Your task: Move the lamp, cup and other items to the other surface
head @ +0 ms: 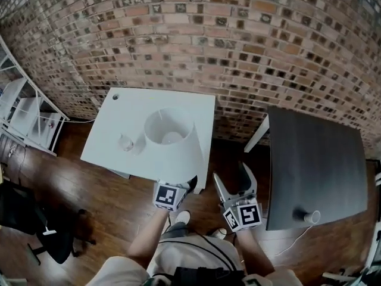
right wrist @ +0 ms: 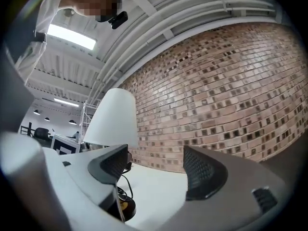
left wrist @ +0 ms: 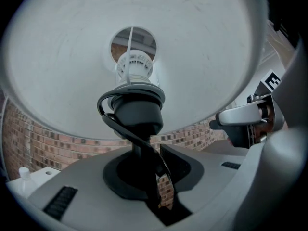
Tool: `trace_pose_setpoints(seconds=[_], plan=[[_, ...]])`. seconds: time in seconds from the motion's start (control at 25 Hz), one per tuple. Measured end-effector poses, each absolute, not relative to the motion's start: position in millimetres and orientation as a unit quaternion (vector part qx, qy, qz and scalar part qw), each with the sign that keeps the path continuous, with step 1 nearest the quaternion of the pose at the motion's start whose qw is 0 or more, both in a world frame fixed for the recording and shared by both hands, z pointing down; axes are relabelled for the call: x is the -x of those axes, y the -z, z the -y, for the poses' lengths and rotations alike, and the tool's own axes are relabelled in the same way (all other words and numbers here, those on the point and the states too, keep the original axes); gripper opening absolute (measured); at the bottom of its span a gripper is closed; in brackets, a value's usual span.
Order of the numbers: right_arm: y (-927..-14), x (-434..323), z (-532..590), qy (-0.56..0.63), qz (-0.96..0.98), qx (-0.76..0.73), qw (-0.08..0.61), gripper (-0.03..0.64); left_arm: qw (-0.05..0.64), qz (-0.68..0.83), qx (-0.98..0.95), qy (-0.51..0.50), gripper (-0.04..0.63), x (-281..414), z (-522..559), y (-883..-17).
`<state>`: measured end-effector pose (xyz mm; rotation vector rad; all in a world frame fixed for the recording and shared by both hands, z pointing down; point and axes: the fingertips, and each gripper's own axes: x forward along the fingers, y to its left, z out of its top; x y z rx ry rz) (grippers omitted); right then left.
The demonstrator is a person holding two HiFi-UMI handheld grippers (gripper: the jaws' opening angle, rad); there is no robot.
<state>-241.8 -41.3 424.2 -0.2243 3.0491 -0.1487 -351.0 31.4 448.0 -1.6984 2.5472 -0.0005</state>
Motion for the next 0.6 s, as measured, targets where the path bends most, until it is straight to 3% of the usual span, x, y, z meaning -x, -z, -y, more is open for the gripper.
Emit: trace_pose_setpoints(seconds=[0.6], plan=[[-463,382,-5,0.036,-0.999,0.002,-0.013,0.373,0.027,-0.869,0.494,0.030,0.089,514,-70,-506]])
